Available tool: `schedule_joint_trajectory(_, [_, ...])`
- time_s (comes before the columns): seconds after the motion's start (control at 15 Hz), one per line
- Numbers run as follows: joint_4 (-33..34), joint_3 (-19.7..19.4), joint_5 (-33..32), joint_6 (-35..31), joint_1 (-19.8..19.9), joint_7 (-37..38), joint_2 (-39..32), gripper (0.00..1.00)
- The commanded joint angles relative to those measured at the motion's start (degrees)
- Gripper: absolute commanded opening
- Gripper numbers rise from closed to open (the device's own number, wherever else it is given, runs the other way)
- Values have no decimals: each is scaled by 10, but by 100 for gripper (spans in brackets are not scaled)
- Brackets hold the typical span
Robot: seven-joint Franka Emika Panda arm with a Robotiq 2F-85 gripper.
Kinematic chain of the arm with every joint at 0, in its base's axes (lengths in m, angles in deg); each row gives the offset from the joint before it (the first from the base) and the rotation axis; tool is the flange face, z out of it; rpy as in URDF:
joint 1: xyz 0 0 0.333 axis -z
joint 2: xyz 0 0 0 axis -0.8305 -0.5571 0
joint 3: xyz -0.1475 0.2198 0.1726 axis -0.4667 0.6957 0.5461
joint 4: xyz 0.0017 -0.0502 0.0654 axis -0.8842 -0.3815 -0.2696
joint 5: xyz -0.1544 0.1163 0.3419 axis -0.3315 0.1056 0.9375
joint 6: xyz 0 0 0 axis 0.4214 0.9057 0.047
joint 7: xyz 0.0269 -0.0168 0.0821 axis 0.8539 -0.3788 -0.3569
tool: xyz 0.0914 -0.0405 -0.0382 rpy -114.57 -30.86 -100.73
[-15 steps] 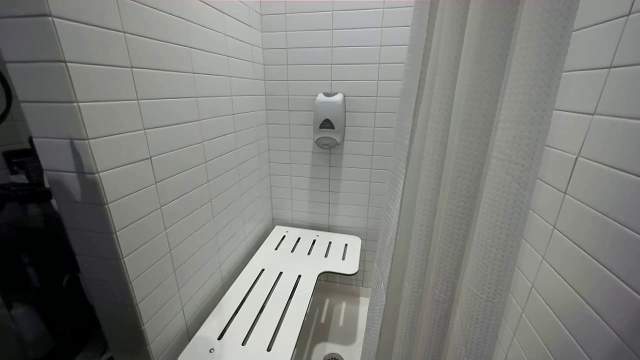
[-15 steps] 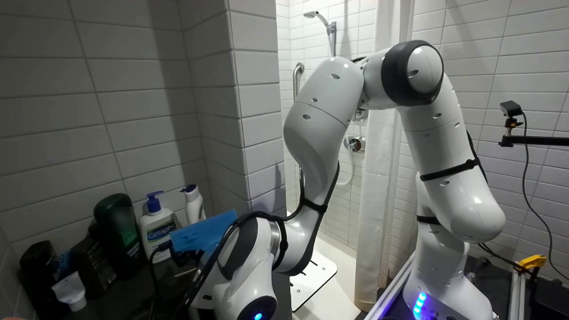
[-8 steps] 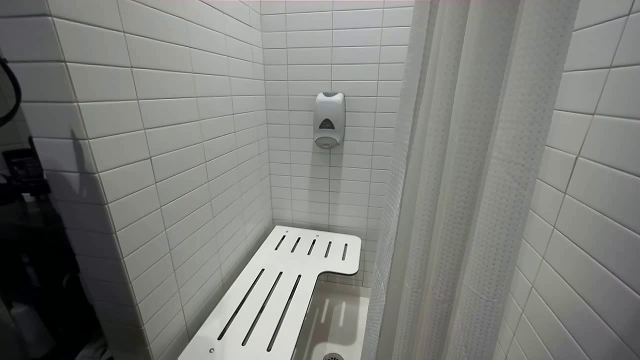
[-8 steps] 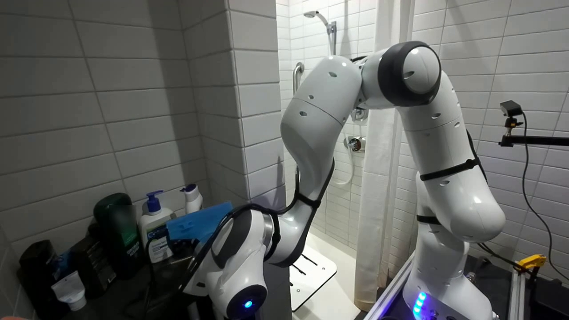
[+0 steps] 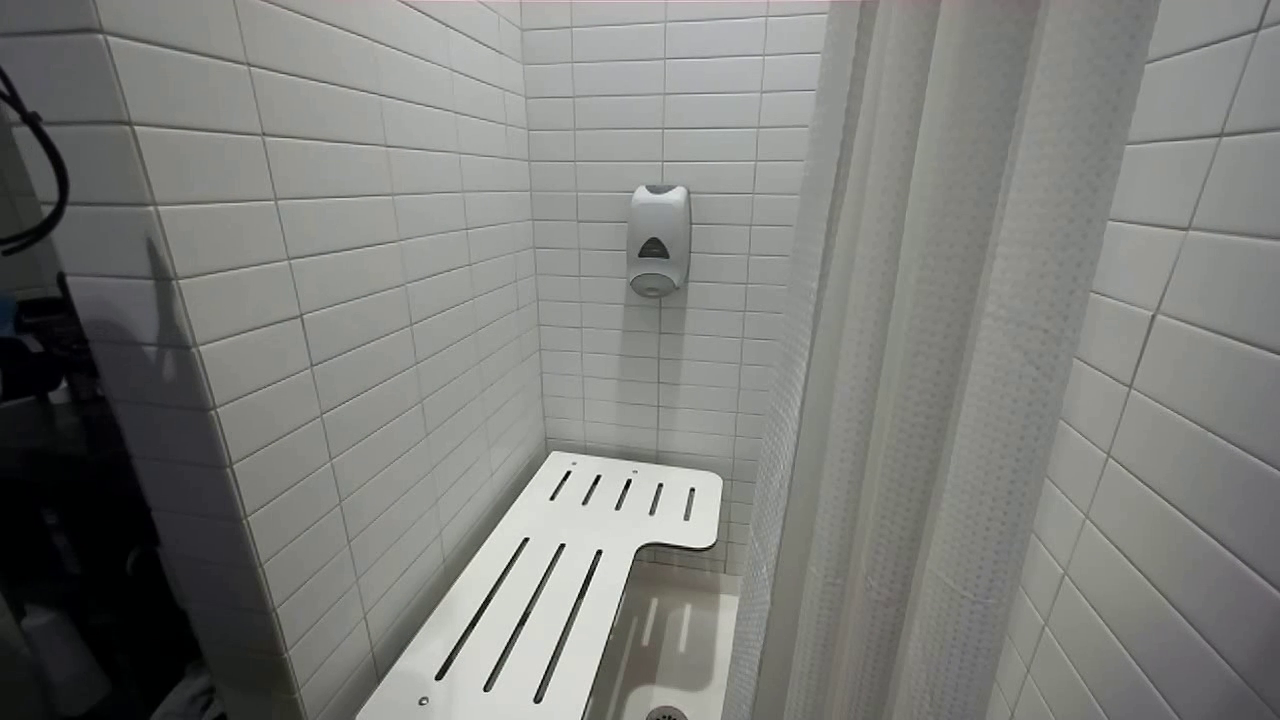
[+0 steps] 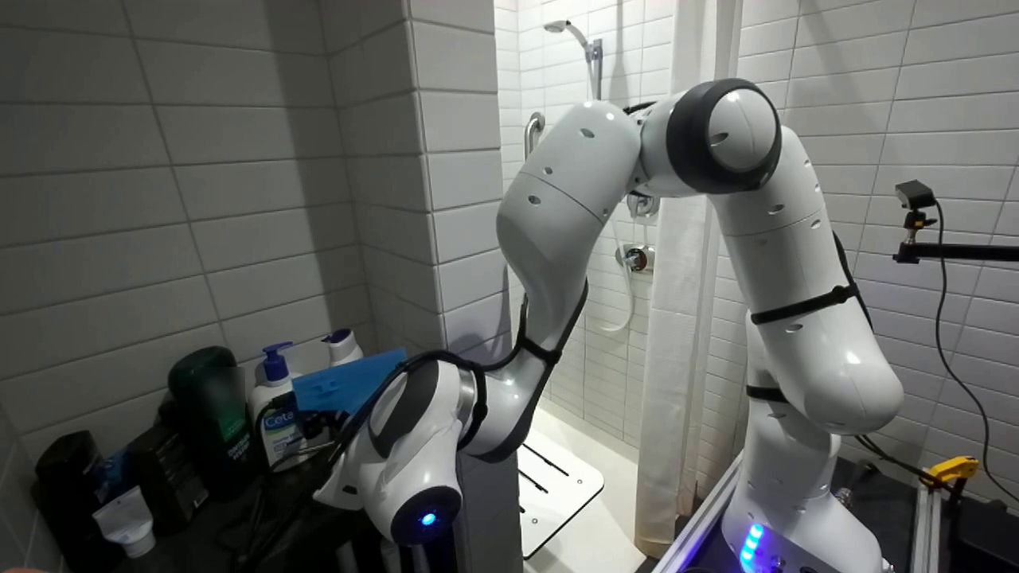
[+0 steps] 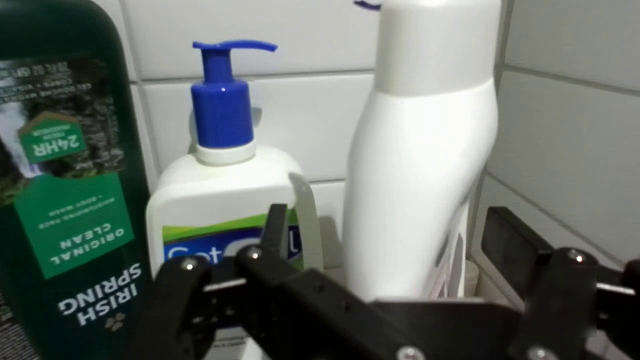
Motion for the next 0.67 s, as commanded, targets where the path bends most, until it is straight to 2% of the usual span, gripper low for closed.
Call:
schedule_joint_trajectory(0.0, [20, -8, -18, -20, 11, -12, -8, 100])
schedule_joint_trajectory(0.2, [25, -11, -22, -33, 19, -13, -9, 100])
schedule_joint_trajectory(0.27, [26, -11, -23, -35, 20, -14, -10, 82])
schedule_joint_trajectory(0.53, [28, -9, -20, -54, 25, -15, -14, 53])
schedule_joint_trajectory(0.6, [27, -9, -19, -58, 26, -15, -14, 43])
